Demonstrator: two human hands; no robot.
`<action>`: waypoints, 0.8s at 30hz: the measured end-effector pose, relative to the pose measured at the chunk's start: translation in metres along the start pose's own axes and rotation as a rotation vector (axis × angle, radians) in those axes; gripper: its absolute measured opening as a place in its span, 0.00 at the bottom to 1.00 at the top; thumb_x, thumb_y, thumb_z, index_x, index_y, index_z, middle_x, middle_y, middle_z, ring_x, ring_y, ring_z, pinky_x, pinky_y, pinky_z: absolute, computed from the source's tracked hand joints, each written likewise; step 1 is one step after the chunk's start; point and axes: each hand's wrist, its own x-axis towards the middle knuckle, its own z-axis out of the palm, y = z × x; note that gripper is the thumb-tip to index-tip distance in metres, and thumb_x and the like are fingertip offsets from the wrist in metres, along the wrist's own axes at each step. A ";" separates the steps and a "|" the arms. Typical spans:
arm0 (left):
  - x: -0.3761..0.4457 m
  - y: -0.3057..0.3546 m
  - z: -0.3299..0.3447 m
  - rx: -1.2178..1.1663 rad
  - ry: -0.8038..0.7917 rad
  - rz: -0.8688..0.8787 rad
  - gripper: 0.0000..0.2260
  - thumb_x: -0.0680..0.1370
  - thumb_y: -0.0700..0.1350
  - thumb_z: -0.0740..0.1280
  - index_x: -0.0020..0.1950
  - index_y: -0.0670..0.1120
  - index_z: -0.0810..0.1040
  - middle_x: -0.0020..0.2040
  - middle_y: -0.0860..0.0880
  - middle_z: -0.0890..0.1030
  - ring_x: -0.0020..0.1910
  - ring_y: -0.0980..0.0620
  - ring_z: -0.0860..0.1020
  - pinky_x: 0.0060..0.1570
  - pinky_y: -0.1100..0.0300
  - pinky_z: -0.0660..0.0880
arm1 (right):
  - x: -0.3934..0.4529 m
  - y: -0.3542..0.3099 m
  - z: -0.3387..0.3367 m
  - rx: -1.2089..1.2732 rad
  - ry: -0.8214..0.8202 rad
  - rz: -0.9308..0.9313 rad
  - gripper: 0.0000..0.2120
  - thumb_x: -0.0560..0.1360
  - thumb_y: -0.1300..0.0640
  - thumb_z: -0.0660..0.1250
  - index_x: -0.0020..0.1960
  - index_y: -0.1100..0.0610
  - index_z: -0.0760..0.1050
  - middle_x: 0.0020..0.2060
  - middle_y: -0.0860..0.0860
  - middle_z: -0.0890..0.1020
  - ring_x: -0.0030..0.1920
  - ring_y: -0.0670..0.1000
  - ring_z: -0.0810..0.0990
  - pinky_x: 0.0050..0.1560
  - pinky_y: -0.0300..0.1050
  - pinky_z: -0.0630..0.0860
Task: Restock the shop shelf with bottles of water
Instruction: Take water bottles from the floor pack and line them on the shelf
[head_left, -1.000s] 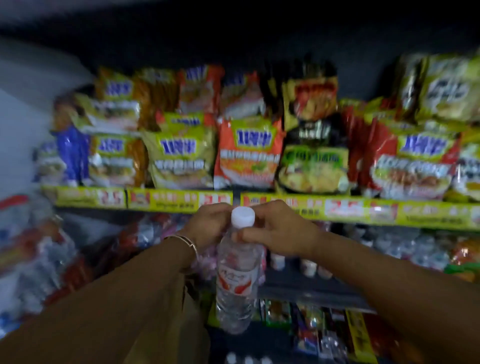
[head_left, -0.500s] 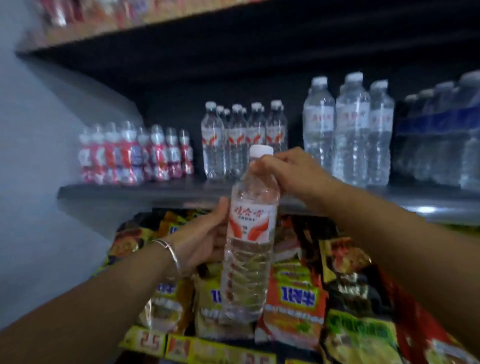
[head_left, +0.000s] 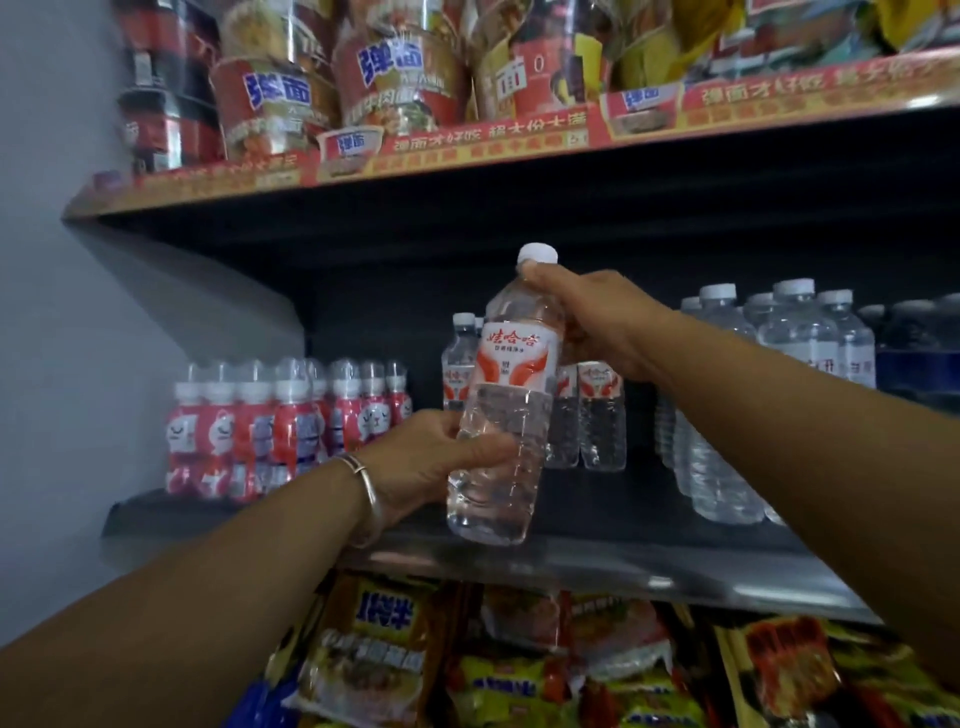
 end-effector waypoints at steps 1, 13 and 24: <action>0.007 0.000 -0.002 0.008 0.020 0.011 0.20 0.67 0.49 0.73 0.56 0.42 0.79 0.52 0.43 0.83 0.53 0.44 0.81 0.61 0.46 0.73 | 0.003 0.004 -0.002 -0.012 -0.062 0.048 0.24 0.72 0.37 0.64 0.54 0.58 0.78 0.45 0.56 0.85 0.43 0.52 0.85 0.40 0.47 0.82; 0.087 -0.017 -0.010 0.108 0.133 -0.024 0.15 0.71 0.49 0.71 0.56 0.47 0.78 0.51 0.51 0.83 0.52 0.52 0.81 0.52 0.57 0.76 | 0.063 0.065 0.005 -0.078 -0.202 0.191 0.17 0.69 0.58 0.74 0.54 0.63 0.76 0.46 0.58 0.83 0.45 0.57 0.84 0.43 0.54 0.82; 0.119 -0.048 -0.034 0.445 0.324 -0.185 0.13 0.75 0.32 0.64 0.58 0.38 0.74 0.47 0.48 0.76 0.45 0.52 0.75 0.42 0.65 0.71 | 0.109 0.119 0.040 -0.102 -0.021 0.259 0.14 0.68 0.65 0.73 0.52 0.63 0.76 0.48 0.59 0.83 0.47 0.60 0.82 0.47 0.58 0.80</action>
